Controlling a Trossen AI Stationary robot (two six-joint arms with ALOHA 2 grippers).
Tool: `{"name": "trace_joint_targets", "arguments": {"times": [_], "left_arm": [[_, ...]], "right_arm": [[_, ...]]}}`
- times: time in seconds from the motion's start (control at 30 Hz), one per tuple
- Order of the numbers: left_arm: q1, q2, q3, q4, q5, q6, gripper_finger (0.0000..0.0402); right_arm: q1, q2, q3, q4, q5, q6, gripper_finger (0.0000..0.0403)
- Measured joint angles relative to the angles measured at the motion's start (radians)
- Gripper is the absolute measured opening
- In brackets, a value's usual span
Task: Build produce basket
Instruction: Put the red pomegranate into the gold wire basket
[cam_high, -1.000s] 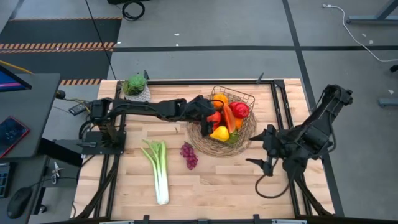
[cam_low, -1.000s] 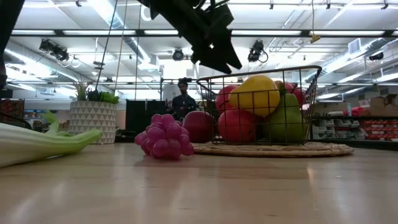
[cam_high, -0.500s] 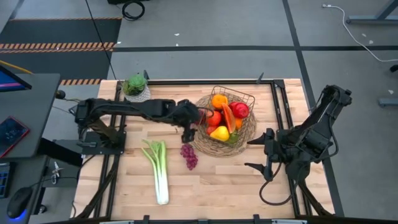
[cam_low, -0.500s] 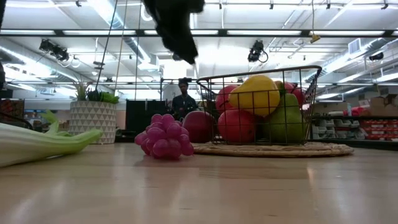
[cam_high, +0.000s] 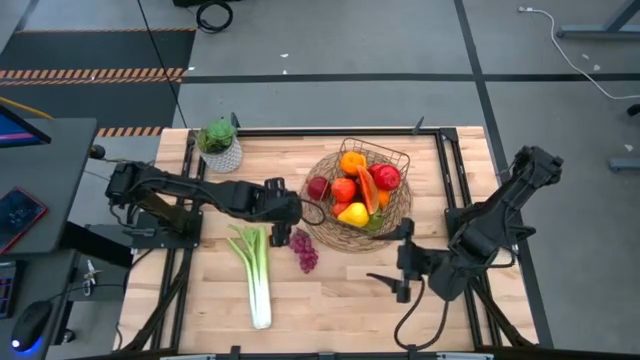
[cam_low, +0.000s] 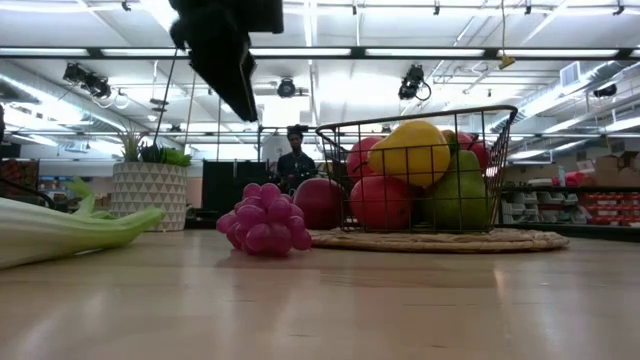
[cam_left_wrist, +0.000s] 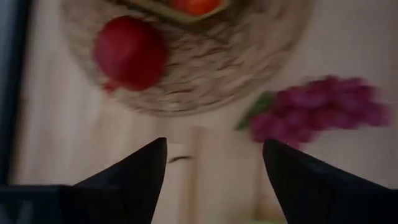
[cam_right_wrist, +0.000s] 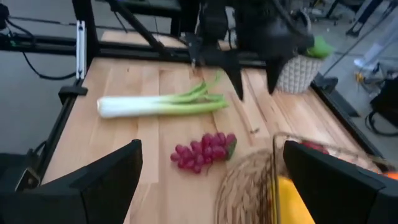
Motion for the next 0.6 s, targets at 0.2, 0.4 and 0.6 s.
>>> {"name": "trace_joint_targets", "arguments": {"times": [0.2, 0.4, 0.6], "left_arm": [[0.007, -0.002, -0.060, 0.084, -0.127, 0.025, 0.0257], [0.068, -0.003, -0.136, 0.263, -0.128, 0.145, 0.0242], [0.223, -0.003, -0.239, 0.444, -0.119, 0.224, 0.0241]], "right_arm": [[-0.045, 0.048, 0.000, 0.113, -0.096, -0.071, 0.0393], [-0.089, 0.064, 0.000, 0.127, -0.128, -0.117, 0.0393], [-0.158, 0.040, 0.000, 0.144, -0.079, -0.149, 0.0393]]}}
